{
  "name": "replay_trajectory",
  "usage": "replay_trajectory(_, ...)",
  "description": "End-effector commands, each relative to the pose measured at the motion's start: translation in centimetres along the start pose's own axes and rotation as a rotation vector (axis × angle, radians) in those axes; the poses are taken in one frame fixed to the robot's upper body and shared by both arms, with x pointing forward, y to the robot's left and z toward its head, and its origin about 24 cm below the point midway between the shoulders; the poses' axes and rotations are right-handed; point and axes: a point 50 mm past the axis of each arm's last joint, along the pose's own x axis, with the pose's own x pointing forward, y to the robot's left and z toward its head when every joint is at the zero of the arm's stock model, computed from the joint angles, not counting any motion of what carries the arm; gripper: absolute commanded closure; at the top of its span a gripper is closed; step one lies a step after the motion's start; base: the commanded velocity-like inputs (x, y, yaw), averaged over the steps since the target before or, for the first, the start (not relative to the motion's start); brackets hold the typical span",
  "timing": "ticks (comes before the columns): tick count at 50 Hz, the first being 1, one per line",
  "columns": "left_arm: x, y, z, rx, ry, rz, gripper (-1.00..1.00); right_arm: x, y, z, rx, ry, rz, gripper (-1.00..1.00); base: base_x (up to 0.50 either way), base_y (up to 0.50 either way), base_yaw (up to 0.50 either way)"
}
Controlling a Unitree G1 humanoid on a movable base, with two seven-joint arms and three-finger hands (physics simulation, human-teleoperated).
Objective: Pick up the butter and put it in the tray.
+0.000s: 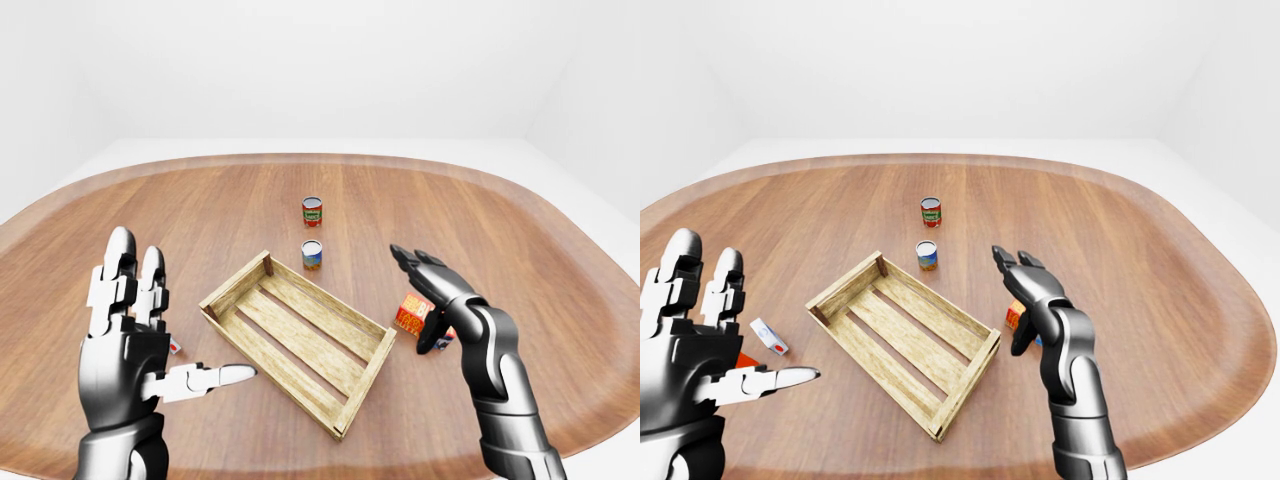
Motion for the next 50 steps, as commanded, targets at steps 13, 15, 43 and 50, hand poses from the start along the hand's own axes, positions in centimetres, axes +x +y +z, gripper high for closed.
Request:
replay_trajectory(13,0.1,0.0,-0.2,0.0,0.004,0.002,-1.0,1.1,1.4,-1.7,0.112,0.0,0.059,-1.0,0.0,0.0,0.0)
replay_trajectory(15,0.1,0.0,-0.2,-0.001,0.003,0.001,-1.0,1.2,1.6,-1.9,0.122,0.003,0.06,-1.0,0.0,0.0,0.0)
replay_trajectory(43,0.1,0.0,-0.2,-0.002,0.007,-0.001,-1.0,1.6,2.6,-3.2,0.189,0.019,0.058,-1.0,0.0,0.0,0.0)
replay_trajectory(50,0.1,0.0,-0.2,-0.002,0.007,0.0,-1.0,1.9,3.1,-3.7,0.212,0.034,0.073,-1.0,0.0,0.0,0.0)
